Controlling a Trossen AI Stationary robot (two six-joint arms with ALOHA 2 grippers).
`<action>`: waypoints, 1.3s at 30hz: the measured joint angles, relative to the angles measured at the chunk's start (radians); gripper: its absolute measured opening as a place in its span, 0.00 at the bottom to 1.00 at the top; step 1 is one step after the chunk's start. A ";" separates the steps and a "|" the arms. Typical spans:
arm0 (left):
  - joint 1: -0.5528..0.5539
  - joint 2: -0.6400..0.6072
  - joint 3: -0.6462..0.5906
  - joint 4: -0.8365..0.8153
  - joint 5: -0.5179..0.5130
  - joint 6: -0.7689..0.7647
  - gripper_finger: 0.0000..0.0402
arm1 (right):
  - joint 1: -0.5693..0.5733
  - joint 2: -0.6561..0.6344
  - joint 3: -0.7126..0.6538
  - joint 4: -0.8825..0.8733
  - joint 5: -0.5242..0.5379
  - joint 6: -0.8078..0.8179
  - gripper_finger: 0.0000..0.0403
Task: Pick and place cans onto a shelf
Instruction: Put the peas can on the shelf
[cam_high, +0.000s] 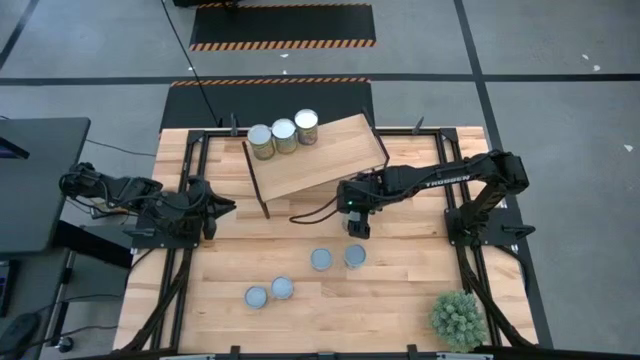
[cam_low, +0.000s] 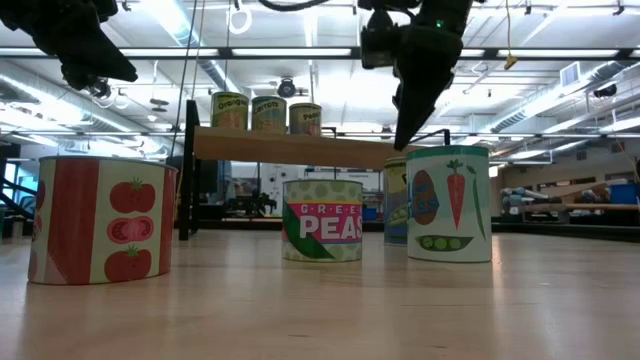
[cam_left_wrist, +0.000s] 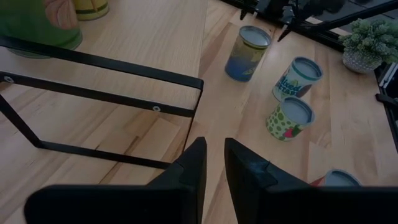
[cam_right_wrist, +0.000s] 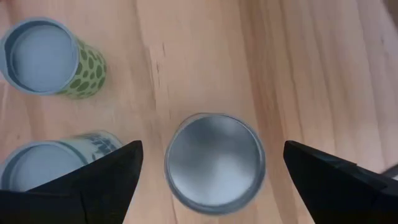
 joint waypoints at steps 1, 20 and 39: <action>0.000 0.000 0.000 0.000 0.000 0.000 0.16 | 0.000 0.000 -0.014 0.018 -0.003 -0.001 0.98; 0.000 0.000 0.000 0.000 0.000 0.000 0.16 | -0.013 0.000 -0.096 0.105 -0.006 -0.052 0.98; 0.000 0.000 0.000 0.000 0.000 -0.001 0.16 | -0.053 0.000 -0.214 0.240 -0.036 -0.054 0.86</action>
